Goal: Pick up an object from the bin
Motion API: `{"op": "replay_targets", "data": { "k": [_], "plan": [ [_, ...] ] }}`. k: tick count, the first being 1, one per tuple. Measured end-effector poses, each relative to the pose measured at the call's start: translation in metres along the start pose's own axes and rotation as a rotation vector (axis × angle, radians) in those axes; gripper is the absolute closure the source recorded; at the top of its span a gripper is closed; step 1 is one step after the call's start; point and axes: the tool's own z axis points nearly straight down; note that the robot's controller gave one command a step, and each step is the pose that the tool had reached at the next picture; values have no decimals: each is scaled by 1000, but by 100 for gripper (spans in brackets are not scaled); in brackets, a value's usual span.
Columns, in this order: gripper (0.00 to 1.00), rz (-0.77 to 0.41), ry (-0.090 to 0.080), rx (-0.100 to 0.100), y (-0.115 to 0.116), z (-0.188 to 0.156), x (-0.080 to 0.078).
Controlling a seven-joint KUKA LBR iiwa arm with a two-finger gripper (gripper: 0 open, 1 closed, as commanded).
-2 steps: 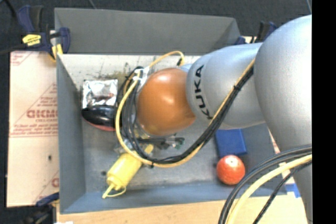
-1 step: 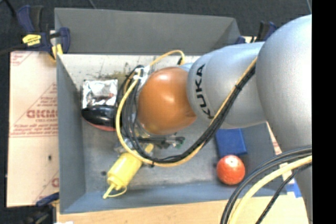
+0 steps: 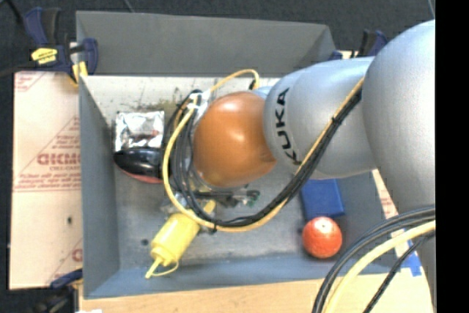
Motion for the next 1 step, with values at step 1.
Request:
{"op": "replay_targets", "data": {
  "k": [1],
  "plan": [
    [100,1,0,0,0,-15,0]
  ]
}}
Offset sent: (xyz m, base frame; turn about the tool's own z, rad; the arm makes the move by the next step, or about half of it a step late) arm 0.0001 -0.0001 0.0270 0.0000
